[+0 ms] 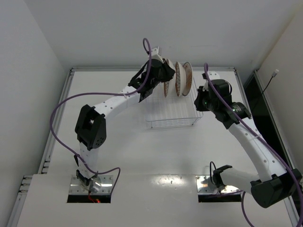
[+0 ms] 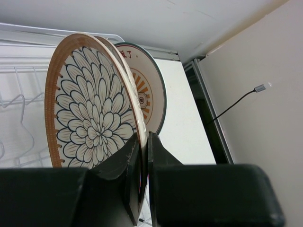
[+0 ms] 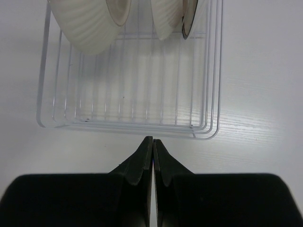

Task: Load the plates into the dish rack

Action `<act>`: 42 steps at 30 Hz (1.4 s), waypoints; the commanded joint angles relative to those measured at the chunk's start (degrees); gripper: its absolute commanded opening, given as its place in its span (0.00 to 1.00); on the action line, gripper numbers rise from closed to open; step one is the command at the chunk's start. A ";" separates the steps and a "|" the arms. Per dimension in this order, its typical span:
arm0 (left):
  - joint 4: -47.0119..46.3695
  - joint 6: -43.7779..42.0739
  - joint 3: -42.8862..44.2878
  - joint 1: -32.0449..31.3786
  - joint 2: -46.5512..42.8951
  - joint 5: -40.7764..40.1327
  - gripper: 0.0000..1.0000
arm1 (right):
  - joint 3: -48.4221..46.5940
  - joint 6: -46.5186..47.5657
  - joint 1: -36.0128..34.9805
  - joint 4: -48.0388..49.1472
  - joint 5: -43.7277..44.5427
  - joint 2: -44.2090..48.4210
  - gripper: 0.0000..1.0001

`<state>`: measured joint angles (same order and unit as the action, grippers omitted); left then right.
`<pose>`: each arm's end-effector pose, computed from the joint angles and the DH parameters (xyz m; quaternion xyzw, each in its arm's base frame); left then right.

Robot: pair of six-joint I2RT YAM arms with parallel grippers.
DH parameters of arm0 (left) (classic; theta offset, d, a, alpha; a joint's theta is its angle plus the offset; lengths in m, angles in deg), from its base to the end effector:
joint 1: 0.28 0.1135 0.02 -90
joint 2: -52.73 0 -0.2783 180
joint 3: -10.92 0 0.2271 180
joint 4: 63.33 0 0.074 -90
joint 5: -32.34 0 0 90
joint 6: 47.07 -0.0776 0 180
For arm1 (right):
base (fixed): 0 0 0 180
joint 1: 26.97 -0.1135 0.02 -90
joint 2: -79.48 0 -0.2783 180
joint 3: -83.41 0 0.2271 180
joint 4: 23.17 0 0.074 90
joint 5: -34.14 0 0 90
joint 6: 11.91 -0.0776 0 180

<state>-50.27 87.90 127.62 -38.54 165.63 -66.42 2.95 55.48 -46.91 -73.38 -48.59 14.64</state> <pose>0.4028 -0.3026 0.3607 -0.0938 0.7555 -0.3854 0.5215 0.2334 0.0742 0.3408 0.0501 0.8826 0.1160 0.4527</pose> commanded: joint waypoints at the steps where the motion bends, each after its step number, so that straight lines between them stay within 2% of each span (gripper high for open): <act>1: -11.72 0.82 1.01 0.29 -1.63 -0.82 0.00 | 0.72 0.81 0.34 0.27 0.64 0.68 0.00; 18: -9.52 1.44 0.48 4.42 3.11 -1.88 0.00 | 1.25 1.34 0.34 -0.79 1.17 1.21 0.00; 21: -8.47 2.49 1.79 5.65 4.60 0.14 0.06 | 1.25 1.34 0.34 -0.79 1.17 1.21 0.02; 22: -8.46 2.49 1.80 5.65 4.61 0.66 0.12 | 1.25 1.34 0.34 -0.79 1.17 1.21 0.02; 26: -6.80 2.49 5.49 6.18 6.88 1.20 0.18 | 1.25 1.34 0.34 -0.79 -0.05 1.21 0.02; 27: -6.79 2.49 5.49 6.18 6.89 1.20 0.24 | 1.25 1.34 0.34 -0.79 -0.06 1.21 0.02; 31: -6.79 3.72 4.97 6.18 6.89 0.58 0.27 | 1.25 1.34 0.34 -0.79 -1.20 1.21 0.02; 34: -8.19 4.95 2.69 6.18 6.37 0.05 0.36 | 1.25 1.34 0.34 -1.40 -1.73 0.68 0.02; 36: -8.20 5.48 1.98 6.18 5.84 0.05 0.38 | 0.55 1.34 0.34 -1.40 -1.73 0.68 0.02; 39: -8.20 6.00 1.98 6.18 5.84 0.05 0.51 | 0.02 1.34 0.34 -1.93 -1.73 0.68 0.02; 40: -8.20 6.01 1.98 6.18 5.84 0.05 0.61 | 0.02 1.34 0.34 -1.93 -1.73 0.68 0.02; 42: -7.67 6.62 1.98 6.18 5.84 0.05 0.69 | 0.02 1.34 0.34 -2.46 -1.73 0.68 0.03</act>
<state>-54.42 93.10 129.67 -32.03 173.69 -66.51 4.24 56.11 -46.91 -75.94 -49.82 14.64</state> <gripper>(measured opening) 0.661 0.018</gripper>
